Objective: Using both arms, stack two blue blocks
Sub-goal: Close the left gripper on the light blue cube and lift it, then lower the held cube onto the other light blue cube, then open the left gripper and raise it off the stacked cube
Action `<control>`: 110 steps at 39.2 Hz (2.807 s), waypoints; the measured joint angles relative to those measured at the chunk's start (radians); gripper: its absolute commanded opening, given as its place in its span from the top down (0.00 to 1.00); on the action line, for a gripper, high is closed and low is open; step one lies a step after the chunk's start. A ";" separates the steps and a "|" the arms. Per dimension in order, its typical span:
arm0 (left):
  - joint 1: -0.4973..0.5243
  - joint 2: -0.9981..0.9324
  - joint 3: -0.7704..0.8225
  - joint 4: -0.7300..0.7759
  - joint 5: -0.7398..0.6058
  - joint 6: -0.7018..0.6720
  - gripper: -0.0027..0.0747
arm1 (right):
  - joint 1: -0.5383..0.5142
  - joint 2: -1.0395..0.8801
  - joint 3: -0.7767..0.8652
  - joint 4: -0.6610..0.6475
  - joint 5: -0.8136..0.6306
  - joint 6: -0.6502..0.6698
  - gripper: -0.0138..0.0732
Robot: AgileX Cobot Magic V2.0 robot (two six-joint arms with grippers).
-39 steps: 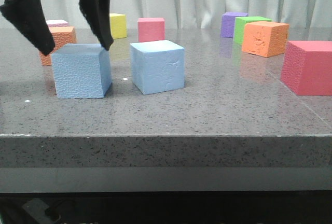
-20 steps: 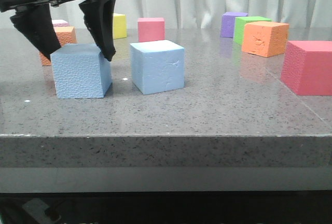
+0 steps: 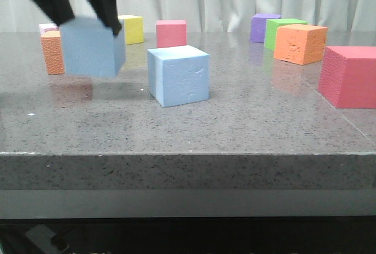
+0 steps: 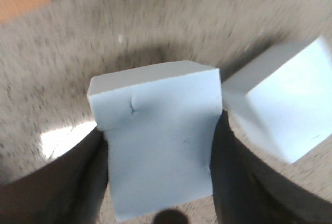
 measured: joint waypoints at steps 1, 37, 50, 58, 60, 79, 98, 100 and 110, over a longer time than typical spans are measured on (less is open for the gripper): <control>-0.002 0.000 -0.023 0.000 0.000 0.000 0.65 | 0.000 0.000 0.000 0.000 0.000 0.000 0.92; -0.152 0.000 -0.149 -0.113 0.015 0.000 0.65 | 0.000 0.000 0.000 -0.001 0.000 0.000 0.92; -0.152 0.051 -0.148 -0.113 0.015 0.000 0.65 | 0.000 0.000 0.000 -0.001 0.000 0.000 0.92; -0.152 0.085 -0.148 -0.113 0.015 0.000 0.64 | 0.000 0.000 0.000 -0.001 0.000 0.000 0.92; -0.152 0.085 -0.148 -0.113 0.014 0.000 0.61 | 0.000 0.000 0.000 -0.001 0.000 0.000 0.92; -0.152 0.085 -0.148 -0.113 0.014 0.003 0.24 | 0.000 0.000 0.000 -0.001 0.000 0.000 0.92; -0.152 0.085 -0.250 -0.112 0.014 0.004 0.25 | 0.000 0.000 0.000 -0.001 0.000 0.000 0.92; -0.152 0.085 -0.274 -0.111 0.014 0.006 0.28 | 0.000 0.000 0.000 -0.001 0.000 0.000 0.92; -0.152 0.085 -0.321 -0.078 0.016 0.013 0.77 | 0.000 0.000 0.000 -0.001 0.000 0.000 0.92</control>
